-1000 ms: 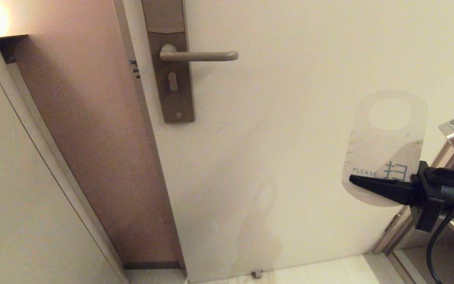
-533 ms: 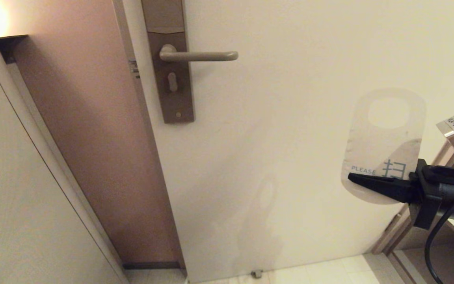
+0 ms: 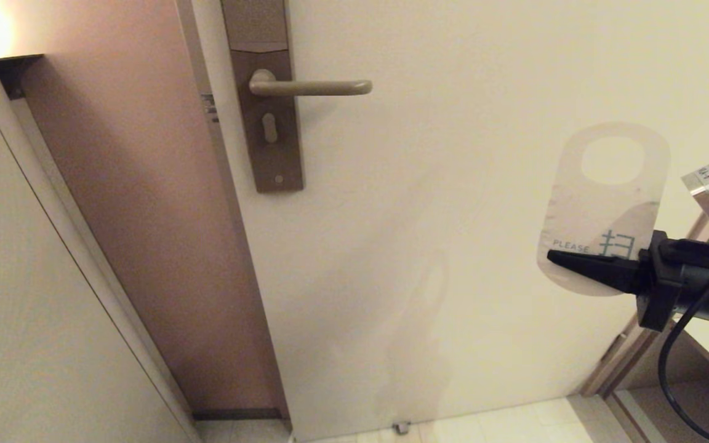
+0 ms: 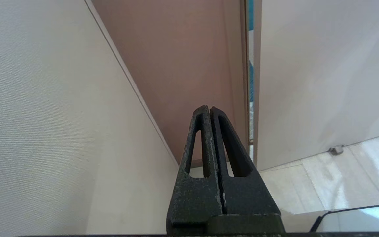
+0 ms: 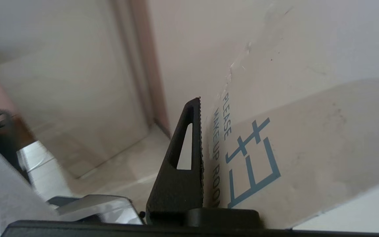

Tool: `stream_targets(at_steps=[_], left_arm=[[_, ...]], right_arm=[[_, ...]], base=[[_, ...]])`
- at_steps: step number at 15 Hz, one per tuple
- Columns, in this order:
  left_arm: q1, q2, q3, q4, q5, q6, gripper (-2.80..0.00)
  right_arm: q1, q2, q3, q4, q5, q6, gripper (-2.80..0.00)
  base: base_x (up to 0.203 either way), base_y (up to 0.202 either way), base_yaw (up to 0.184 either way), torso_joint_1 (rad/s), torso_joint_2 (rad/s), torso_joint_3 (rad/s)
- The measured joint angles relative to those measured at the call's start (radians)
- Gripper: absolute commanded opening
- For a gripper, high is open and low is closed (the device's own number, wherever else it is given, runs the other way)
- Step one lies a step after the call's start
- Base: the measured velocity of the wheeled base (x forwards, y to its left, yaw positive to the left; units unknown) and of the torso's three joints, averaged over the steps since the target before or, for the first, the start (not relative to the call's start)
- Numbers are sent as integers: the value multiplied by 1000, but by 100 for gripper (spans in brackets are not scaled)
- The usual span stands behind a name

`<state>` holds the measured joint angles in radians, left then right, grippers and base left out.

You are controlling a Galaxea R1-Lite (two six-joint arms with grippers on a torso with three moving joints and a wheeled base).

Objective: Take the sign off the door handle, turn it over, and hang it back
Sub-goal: Hang the sign back with the other side facing out

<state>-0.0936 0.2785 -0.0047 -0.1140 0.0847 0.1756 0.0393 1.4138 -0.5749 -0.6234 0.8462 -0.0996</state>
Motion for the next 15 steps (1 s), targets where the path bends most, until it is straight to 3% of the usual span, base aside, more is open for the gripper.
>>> stream_targets(at_steps=[3, 10, 15], left_arm=[[0, 0, 0, -1, 0, -6, -280], [0, 0, 0, -3, 16, -9, -280], [104, 0, 1, -2, -11, -24, -280]], right_arm=[[-51, -7, 9, 0, 0, 1, -280], [-59, -10, 14, 0, 0, 0, -280], [-59, -10, 14, 0, 0, -1, -280]], base=[[0, 0, 0, 0, 0, 0], [0, 0, 0, 0, 0, 0], [0, 0, 0, 0, 0, 0]])
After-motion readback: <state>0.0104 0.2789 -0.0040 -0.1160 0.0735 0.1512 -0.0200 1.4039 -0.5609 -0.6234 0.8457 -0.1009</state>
